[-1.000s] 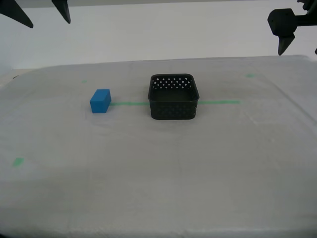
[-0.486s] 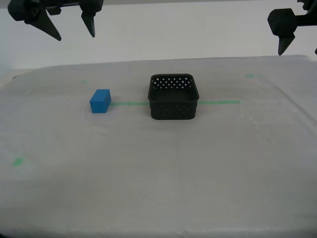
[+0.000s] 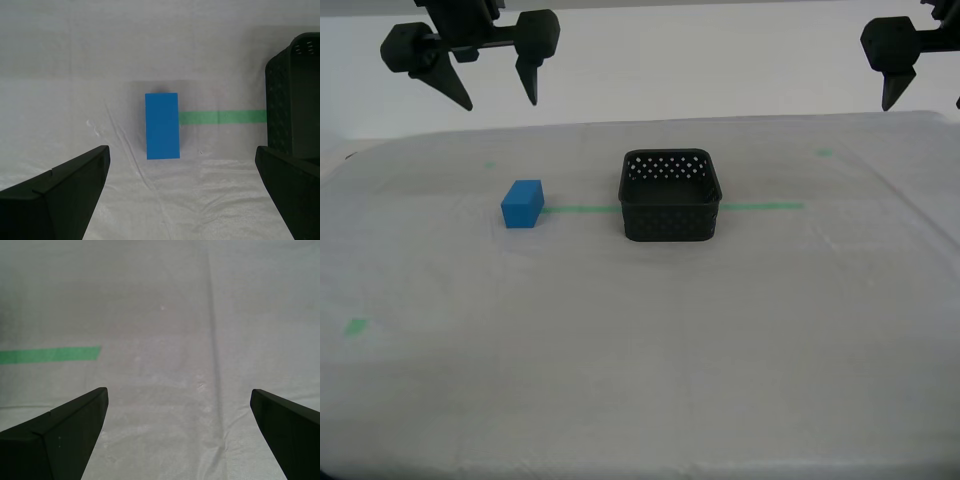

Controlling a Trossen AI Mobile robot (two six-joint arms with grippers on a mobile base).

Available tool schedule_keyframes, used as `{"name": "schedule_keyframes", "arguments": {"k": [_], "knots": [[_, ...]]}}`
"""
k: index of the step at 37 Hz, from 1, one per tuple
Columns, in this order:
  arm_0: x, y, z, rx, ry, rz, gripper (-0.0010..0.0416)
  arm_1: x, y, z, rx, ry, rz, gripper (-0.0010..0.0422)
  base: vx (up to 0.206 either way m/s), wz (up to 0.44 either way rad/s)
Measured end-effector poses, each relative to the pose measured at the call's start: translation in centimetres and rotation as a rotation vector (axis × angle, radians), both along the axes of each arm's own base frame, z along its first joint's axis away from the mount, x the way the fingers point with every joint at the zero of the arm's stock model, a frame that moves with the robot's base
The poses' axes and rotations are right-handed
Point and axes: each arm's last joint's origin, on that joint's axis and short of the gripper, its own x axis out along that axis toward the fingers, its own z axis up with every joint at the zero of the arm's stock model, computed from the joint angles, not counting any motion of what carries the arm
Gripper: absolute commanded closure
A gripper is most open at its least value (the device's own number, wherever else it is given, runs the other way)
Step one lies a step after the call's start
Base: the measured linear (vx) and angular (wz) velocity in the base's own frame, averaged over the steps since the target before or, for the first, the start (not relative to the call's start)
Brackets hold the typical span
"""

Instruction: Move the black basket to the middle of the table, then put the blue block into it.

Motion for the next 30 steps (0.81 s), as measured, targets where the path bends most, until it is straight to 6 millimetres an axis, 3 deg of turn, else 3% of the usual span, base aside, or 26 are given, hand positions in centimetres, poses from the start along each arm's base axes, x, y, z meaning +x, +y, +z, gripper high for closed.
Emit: {"name": "schedule_keyframes", "arguments": {"k": [30], "knots": [[0.2, 0.0, 0.1, 0.002, -0.02, -0.001, 0.0007, 3.1, -1.0, -7.8, 0.011, 0.128, -0.011, 0.0011, 0.0, 0.0]]}}
